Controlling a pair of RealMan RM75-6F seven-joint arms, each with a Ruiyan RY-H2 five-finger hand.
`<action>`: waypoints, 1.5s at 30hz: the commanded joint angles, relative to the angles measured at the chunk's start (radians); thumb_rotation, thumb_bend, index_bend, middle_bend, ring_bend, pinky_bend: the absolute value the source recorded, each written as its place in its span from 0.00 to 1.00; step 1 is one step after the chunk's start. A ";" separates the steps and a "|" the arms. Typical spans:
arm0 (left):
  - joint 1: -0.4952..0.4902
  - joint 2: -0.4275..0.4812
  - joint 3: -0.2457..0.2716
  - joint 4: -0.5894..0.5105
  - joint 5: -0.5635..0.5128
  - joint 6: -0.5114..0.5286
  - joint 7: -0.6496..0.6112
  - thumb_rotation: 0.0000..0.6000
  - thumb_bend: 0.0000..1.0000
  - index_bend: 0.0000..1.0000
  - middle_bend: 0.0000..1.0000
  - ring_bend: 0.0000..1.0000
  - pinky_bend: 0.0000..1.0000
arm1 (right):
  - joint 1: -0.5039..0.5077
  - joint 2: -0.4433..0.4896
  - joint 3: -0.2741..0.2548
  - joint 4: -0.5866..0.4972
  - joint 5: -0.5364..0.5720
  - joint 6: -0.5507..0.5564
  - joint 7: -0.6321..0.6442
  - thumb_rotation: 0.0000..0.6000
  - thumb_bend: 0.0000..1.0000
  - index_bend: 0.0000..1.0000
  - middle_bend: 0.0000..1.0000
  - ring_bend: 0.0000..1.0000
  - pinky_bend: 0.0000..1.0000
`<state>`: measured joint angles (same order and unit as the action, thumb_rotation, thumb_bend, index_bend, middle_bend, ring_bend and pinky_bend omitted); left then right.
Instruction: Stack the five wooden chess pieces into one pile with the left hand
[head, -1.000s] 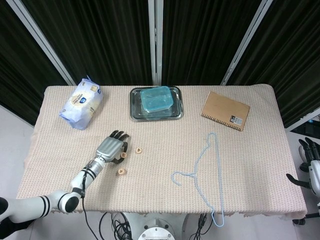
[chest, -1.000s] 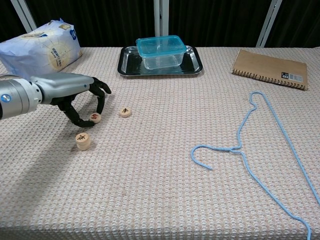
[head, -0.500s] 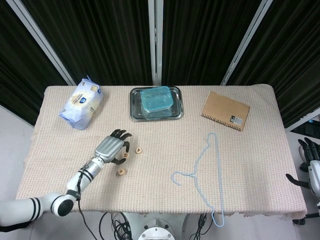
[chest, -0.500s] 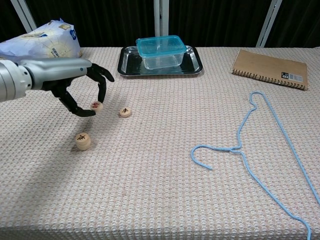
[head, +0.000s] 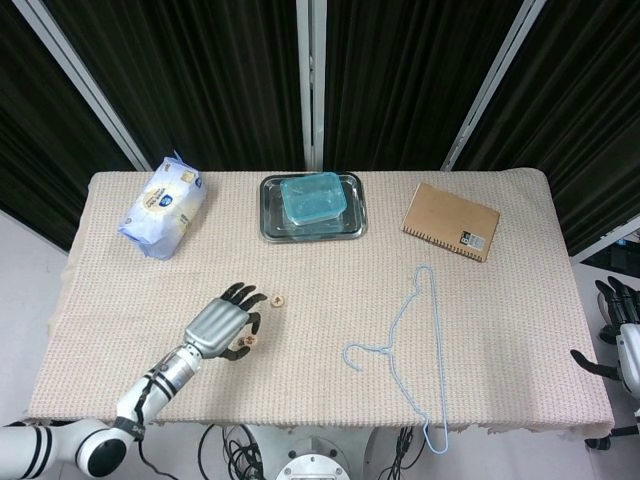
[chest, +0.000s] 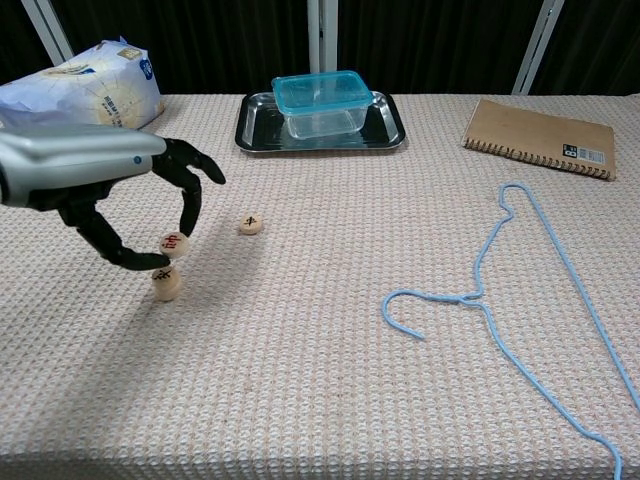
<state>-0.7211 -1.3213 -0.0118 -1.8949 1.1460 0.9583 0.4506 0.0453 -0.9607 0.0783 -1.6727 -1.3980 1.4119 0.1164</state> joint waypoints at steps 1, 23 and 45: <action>0.007 -0.020 0.012 -0.001 -0.001 0.013 0.025 1.00 0.26 0.49 0.11 0.00 0.00 | -0.002 0.001 0.000 0.000 -0.002 0.004 0.004 1.00 0.08 0.00 0.00 0.00 0.00; 0.048 -0.047 0.035 0.070 0.006 0.030 -0.012 1.00 0.26 0.48 0.11 0.00 0.00 | -0.004 0.003 0.000 0.001 -0.007 0.009 0.014 1.00 0.08 0.00 0.00 0.00 0.00; 0.054 -0.059 0.018 0.120 0.010 0.006 -0.057 1.00 0.26 0.47 0.11 0.00 0.00 | -0.001 0.003 0.003 0.003 0.003 0.000 0.014 1.00 0.07 0.00 0.00 0.00 0.00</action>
<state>-0.6676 -1.3808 0.0066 -1.7748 1.1549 0.9640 0.3944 0.0446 -0.9579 0.0817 -1.6697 -1.3947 1.4123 0.1301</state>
